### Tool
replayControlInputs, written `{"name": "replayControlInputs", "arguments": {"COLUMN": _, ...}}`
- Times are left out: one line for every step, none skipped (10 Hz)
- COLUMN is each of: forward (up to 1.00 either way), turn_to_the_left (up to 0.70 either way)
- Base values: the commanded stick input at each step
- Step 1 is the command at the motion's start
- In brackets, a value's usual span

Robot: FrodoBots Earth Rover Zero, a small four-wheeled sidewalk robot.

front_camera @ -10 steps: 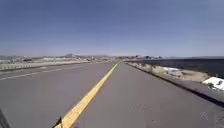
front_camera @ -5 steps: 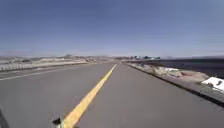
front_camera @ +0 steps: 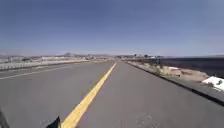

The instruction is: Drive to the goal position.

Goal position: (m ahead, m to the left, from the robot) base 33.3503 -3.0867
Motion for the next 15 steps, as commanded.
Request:
{"name": "replayControlInputs", "arguments": {"forward": 0.85, "turn_to_the_left": 0.0}}
{"name": "replayControlInputs", "arguments": {"forward": 0.85, "turn_to_the_left": 0.0}}
{"name": "replayControlInputs", "arguments": {"forward": 0.85, "turn_to_the_left": 0.0}}
{"name": "replayControlInputs", "arguments": {"forward": 0.85, "turn_to_the_left": 0.0}}
{"name": "replayControlInputs", "arguments": {"forward": 0.85, "turn_to_the_left": 0.0}}
{"name": "replayControlInputs", "arguments": {"forward": 0.85, "turn_to_the_left": 0.0}}
{"name": "replayControlInputs", "arguments": {"forward": 0.85, "turn_to_the_left": 0.0}}
{"name": "replayControlInputs", "arguments": {"forward": 0.85, "turn_to_the_left": 0.0}}
{"name": "replayControlInputs", "arguments": {"forward": 0.85, "turn_to_the_left": 0.0}}
{"name": "replayControlInputs", "arguments": {"forward": 0.85, "turn_to_the_left": 0.0}}
{"name": "replayControlInputs", "arguments": {"forward": 0.85, "turn_to_the_left": 0.0}}
{"name": "replayControlInputs", "arguments": {"forward": 0.85, "turn_to_the_left": 0.0}}
{"name": "replayControlInputs", "arguments": {"forward": 0.85, "turn_to_the_left": 0.0}}
{"name": "replayControlInputs", "arguments": {"forward": 0.85, "turn_to_the_left": 0.0}}
{"name": "replayControlInputs", "arguments": {"forward": 0.85, "turn_to_the_left": 0.0}}
